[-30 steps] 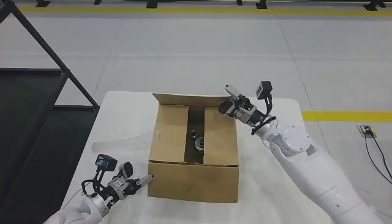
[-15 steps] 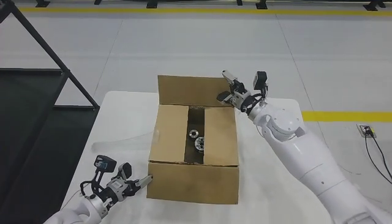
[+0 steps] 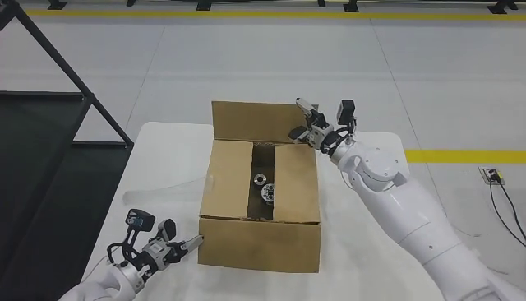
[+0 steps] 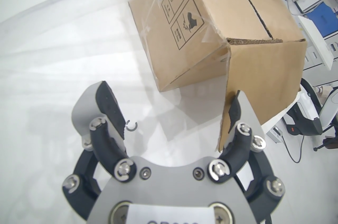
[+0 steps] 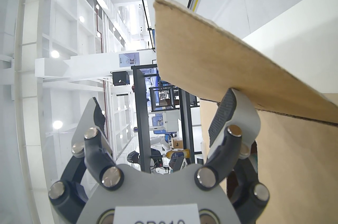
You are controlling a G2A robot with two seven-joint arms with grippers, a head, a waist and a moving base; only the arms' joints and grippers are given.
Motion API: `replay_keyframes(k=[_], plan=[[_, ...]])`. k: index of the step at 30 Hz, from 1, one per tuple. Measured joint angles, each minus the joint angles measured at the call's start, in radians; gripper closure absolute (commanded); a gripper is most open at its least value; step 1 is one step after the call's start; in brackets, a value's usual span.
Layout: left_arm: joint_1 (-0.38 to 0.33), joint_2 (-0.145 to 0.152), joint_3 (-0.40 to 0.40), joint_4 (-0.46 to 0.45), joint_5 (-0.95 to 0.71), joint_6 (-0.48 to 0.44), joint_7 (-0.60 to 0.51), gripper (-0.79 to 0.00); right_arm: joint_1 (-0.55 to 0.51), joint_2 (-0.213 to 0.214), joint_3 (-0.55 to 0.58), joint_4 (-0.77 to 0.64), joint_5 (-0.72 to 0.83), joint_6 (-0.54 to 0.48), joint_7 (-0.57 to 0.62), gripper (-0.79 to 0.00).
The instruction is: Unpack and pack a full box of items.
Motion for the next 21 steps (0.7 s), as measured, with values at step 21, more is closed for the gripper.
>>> replay_keyframes(k=[21], plan=[[0.041,0.002,-0.008,0.0,0.002,-0.012,0.033,-0.785,0.186,-0.196,-0.129,0.356,-0.033,0.083,-0.185,-0.785]])
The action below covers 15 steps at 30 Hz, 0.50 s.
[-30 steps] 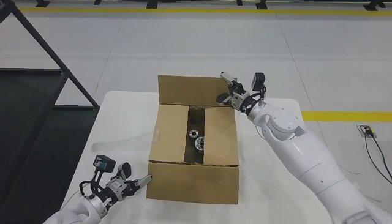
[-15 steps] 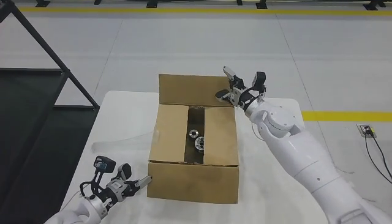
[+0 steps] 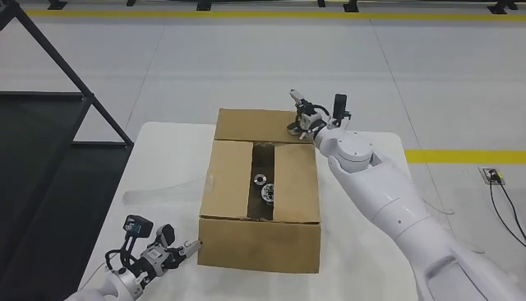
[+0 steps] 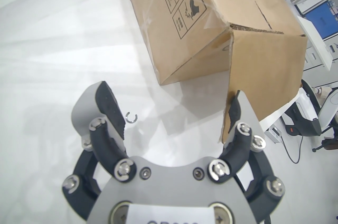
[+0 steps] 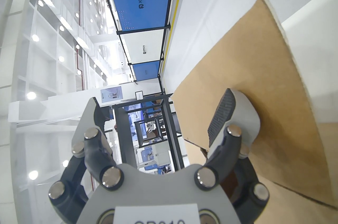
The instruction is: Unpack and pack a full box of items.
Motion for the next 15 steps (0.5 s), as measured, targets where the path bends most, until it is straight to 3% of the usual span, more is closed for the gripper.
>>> replay_keyframes(k=[15], plan=[[-0.012,-0.001,0.025,0.006,0.018,0.006,0.002,-0.785,0.061,-0.091,-0.016,0.196,-0.067,0.051,0.046,-0.785]])
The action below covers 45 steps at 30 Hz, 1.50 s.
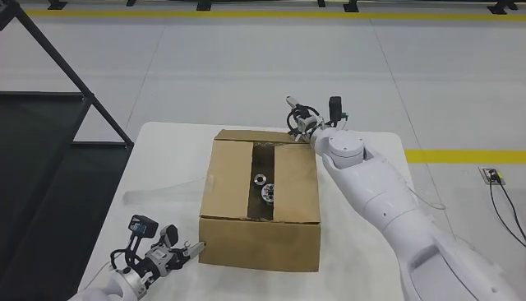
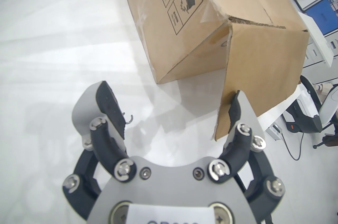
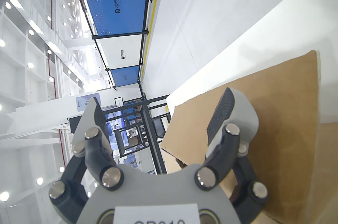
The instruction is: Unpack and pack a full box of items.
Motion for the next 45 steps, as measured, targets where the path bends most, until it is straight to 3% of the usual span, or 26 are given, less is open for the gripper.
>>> replay_keyframes(k=[22,30,34,39,45], plan=[[-0.047,-0.002,0.035,0.058,0.004,0.018,-0.013,-0.785,0.035,-0.051,0.063,0.138,-0.041,0.004,0.034,-0.785],[-0.05,-0.001,0.028,0.054,-0.019,0.006,0.008,-0.785,0.033,-0.05,0.115,0.149,-0.016,-0.097,0.048,-0.785],[-0.029,0.001,-0.007,0.036,-0.05,-0.039,0.048,-0.785,0.028,-0.042,0.15,0.146,0.011,-0.167,0.098,-0.785],[0.001,0.004,-0.065,0.015,-0.107,-0.064,0.097,-0.785,0.008,-0.025,0.199,0.118,0.056,-0.238,0.254,-0.785],[-0.002,0.002,-0.099,0.028,-0.165,0.033,0.106,-0.785,-0.017,0.001,0.219,0.057,0.026,-0.252,0.507,-0.785]])
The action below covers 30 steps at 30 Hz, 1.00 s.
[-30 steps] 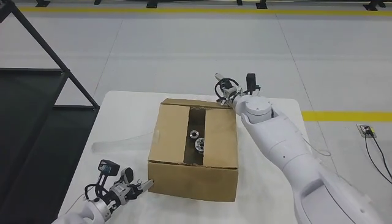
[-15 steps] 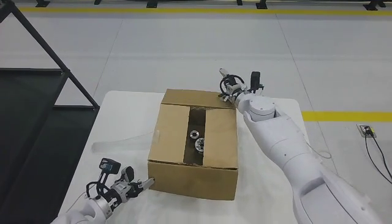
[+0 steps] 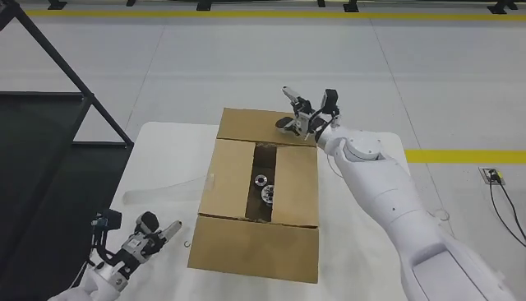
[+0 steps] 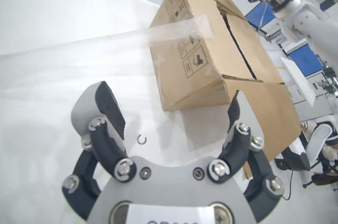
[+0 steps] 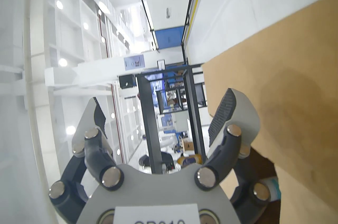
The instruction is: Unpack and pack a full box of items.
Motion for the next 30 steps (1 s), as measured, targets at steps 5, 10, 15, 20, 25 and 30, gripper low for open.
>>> replay_keyframes(k=[5,10,15,20,25,30], plan=[[-0.051,-0.005,0.046,0.022,0.093,0.102,0.002,-0.785,-0.027,0.022,-0.001,-0.057,-0.074,-0.006,0.138,-0.785],[-0.107,-0.012,0.111,0.057,0.142,0.141,0.004,-0.785,-0.053,0.038,-0.016,-0.11,-0.17,0.034,0.2,-0.785],[-0.167,-0.02,0.173,0.102,0.19,0.165,0.007,-0.785,-0.061,0.048,-0.022,-0.14,-0.223,0.083,0.232,-0.785],[-0.199,-0.025,0.211,0.123,0.207,0.164,0.003,-0.785,-0.061,0.048,-0.022,-0.14,-0.222,0.081,0.231,-0.785],[-0.208,-0.029,0.232,0.128,0.213,0.159,0.003,-0.785,-0.096,0.05,-0.03,-0.2,-0.265,0.12,0.206,-0.785],[-0.205,-0.031,0.241,0.127,0.217,0.155,0.004,-0.785,-0.107,0.049,-0.045,-0.244,-0.32,0.167,0.201,-0.785]])
